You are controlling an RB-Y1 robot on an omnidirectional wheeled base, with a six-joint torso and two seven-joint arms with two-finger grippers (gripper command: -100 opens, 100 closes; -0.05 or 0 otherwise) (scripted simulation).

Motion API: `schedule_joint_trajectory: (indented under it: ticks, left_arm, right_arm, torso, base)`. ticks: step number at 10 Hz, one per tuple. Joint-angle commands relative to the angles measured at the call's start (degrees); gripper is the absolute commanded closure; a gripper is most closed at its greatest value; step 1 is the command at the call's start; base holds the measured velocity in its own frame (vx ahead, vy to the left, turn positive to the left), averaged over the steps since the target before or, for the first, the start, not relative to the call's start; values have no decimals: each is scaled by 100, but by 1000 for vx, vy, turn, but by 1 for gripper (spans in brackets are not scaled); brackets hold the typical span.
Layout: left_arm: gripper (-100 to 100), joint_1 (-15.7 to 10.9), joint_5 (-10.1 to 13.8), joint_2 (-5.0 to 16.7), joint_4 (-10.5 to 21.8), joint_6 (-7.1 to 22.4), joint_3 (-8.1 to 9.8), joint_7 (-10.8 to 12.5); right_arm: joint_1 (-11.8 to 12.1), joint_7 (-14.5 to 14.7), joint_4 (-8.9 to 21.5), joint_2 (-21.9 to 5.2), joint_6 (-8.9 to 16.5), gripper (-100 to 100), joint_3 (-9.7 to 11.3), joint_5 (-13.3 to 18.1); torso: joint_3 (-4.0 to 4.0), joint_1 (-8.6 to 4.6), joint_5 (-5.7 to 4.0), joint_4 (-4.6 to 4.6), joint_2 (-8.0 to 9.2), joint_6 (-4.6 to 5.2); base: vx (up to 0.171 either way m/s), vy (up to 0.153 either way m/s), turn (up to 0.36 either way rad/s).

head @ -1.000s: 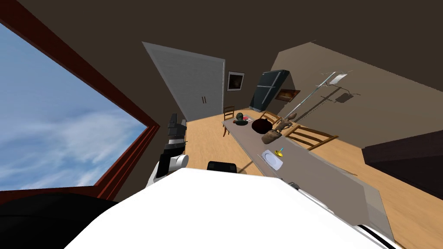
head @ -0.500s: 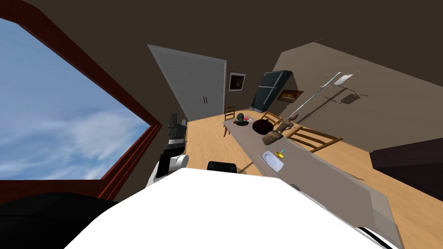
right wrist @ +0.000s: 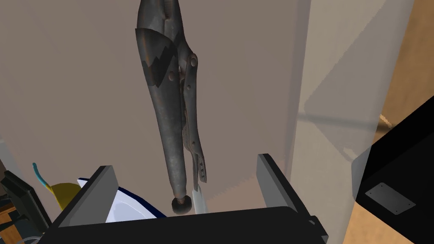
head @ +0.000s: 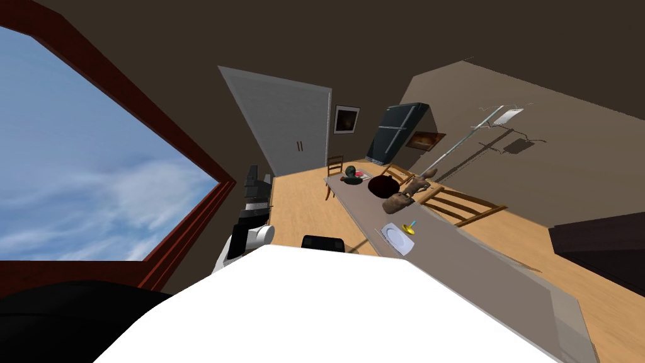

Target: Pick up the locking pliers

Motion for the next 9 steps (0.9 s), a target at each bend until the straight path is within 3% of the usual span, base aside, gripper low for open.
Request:
schedule_joint_trajectory:
  ticks: [1, 2, 3, 4, 5, 6, 7, 8, 9]
  left_arm:
    - [0, 0, 0, 0, 0, 0, 0, 0]
    - [0, 0, 0, 0, 0, 0, 0, 0]
    - [0, 0, 0, 0, 0, 0, 0, 0]
    - [0, 0, 0, 0, 0, 0, 0, 0]
    - [0, 0, 0, -1, 0, 0, 0, 0]
    - [0, 0, 0, -1, 0, 0, -1, 0]
    - [0, 0, 0, 0, 0, 0, 0, 0]
    - [0, 0, 0, 0, 0, 0, 0, 0]
    - [0, 0, 0, 0, 0, 0, 0, 0]
  right_arm:
    - [275, -219, -286, -162, 274, -100, 286, -286]
    - [275, -219, -318, -162, 274, -100, 208, -242]
    - [275, -219, -482, -162, 274, -100, 517, -410]
    - [275, -219, -482, -162, 274, -100, 592, -462]
    - [275, -219, -482, -162, 274, -100, 592, -410]
    - [520, -414, -728, -80, 396, -100, 537, -232]
    - [520, -414, -728, -80, 396, -100, 537, -193]
    - [764, -609, -973, 3, 518, -100, 483, -11]
    - [764, -609, -973, 3, 518, -100, 483, 24]
  torso:
    - [0, 0, 0, 0, 0, 0]
    - [1, 2, 3, 0, 3, 1]
    - [5, 9, 3, 2, 10, 1]
    - [8, 16, 4, 3, 15, 0]
    - [9, 20, 4, 4, 16, 0]
    - [10, 21, 6, 4, 17, 1]
    - [7, 13, 4, 3, 12, 0]
    - [4, 7, 3, 1, 7, 1]
    - [1, -1, 1, 1, 2, 0]
  base:
    - [37, -41, 42]
    - [12, -19, 0]
    - [0, 0, 0]
    - [-5, 4, 0]
    - [-3, 6, 2]
    - [20, -23, 65]
    - [35, -37, 36]
    - [47, -59, 67]
    - [42, -58, 40]
